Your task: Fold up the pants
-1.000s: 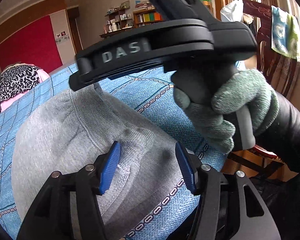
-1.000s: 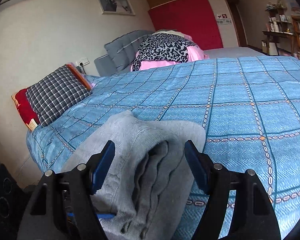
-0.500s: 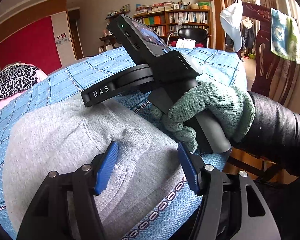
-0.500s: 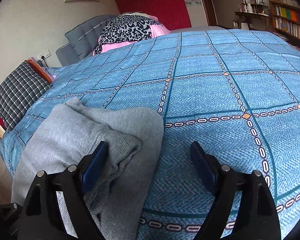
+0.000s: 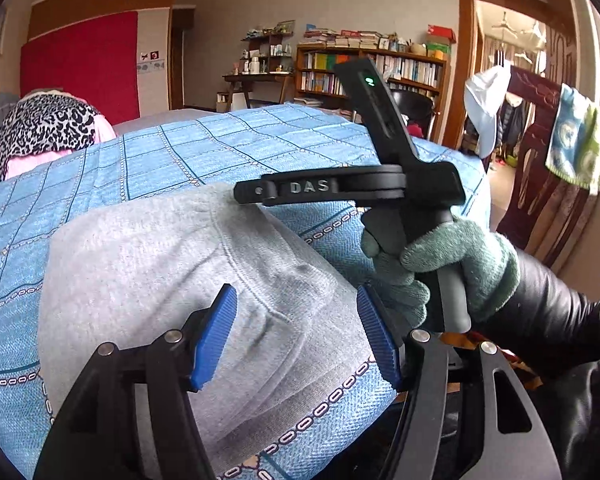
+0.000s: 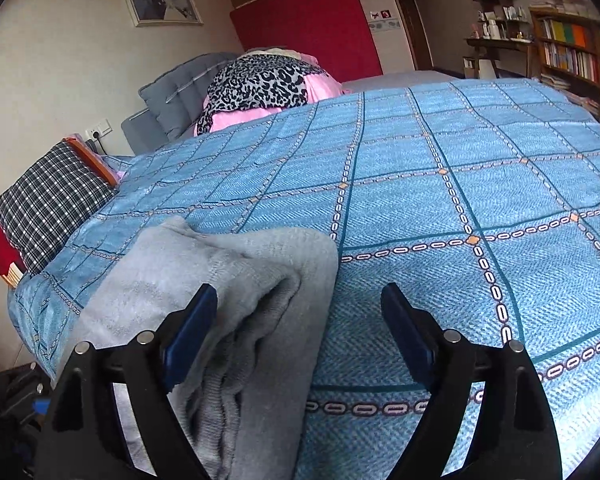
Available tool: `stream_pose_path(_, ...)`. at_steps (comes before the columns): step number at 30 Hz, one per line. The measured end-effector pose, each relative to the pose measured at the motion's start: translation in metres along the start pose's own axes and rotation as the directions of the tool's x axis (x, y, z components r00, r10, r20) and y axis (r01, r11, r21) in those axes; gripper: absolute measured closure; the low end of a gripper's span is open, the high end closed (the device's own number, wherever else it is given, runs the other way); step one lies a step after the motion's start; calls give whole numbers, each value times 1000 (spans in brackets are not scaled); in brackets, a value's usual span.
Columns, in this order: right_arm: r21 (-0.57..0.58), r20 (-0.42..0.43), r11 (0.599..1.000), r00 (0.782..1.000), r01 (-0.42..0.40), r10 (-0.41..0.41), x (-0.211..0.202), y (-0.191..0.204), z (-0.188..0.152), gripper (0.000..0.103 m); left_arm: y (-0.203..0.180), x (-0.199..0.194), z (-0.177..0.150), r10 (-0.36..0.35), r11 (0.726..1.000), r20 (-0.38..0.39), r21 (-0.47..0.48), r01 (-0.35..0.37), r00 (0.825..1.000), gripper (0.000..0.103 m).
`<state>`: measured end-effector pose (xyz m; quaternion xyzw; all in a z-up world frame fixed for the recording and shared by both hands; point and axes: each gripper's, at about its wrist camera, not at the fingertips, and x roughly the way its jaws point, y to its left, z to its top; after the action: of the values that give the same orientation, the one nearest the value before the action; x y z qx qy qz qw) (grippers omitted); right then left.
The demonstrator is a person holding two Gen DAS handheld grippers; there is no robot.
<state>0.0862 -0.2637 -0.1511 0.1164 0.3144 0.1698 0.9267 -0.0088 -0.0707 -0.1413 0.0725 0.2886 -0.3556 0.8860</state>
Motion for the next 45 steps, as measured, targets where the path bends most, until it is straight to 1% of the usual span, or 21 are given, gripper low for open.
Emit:
stream_pose_path(2, -21, 16, 1000, 1000, -21, 21, -10, 12, -2, 18, 10, -15, 5, -7, 999, 24, -36, 8, 1000, 39)
stream_pose_path(3, -34, 17, 999, 999, -32, 33, -13, 17, -4, 18, 16, -22, 7, 1, 999, 37, -49, 1, 999, 38)
stream_pose_path(5, -66, 11, 997, 999, -41, 42, -17, 29, -11, 18, 25, -36, 10, 35, 998, 65, -61, -31, 997, 35)
stream_pose_path(7, -106, 1, 994, 999, -33, 33, -19, 40, -19, 18, 33, -47, 11, 72, 996, 85, -62, -67, 994, 33)
stream_pose_path(10, -158, -20, 987, 1000, 0, -3, -19, 51, -35, 18, 47, -56, 7, 111, 991, 90, -82, -104, 990, 33)
stream_pose_path(13, -180, -34, 981, 997, 69, -76, -16, 49, -49, 18, 57, -53, -3, 130, 987, 58, -104, -123, 990, 33)
stream_pose_path(19, -105, -39, 994, 998, 39, -43, -14, 32, -62, 18, 65, -27, -30, 136, 982, -42, -129, -141, 990, 33)
stream_pose_path(23, -78, -33, 996, 999, 36, -39, -12, 29, -66, 16, 58, -18, -41, 172, 982, -38, -75, -175, 984, 31)
stream_pose_path(27, -63, -43, 997, 998, 32, -34, -11, 28, -65, 16, 63, -21, -37, 144, 984, -37, -98, -147, 989, 28)
stream_pose_path(30, -49, -50, 998, 998, 26, -28, -12, 28, -62, 16, 72, -27, -29, 141, 982, -19, -128, -142, 990, 22)
stream_pose_path(31, -36, -56, 999, 998, 18, -20, -13, 27, -61, 16, 75, -30, -27, 148, 979, -12, -139, -148, 989, 20)
stream_pose_path(33, -5, -62, 1000, 998, -2, 1, -13, 24, -58, 14, 82, -33, -21, 168, 972, -4, -163, -167, 986, 19)
stream_pose_path(37, 31, -50, 999, 998, -26, 27, -17, 21, -53, 14, 93, -35, -12, 229, 953, -9, -202, -226, 973, 19)
stream_pose_path(42, 35, -40, 999, 998, -36, 37, -17, 22, -47, 13, 99, -28, -6, 280, 936, -45, -207, -284, 959, 18)
stream_pose_path(44, 37, -44, 998, 998, -41, 43, -14, 22, -44, 9, 103, -25, -4, 292, 928, -61, -222, -298, 954, 18)
stream_pose_path(45, 34, -44, 998, 998, -43, 44, -13, 23, -42, 9, 105, -24, -4, 293, 925, -66, -230, -301, 954, 18)
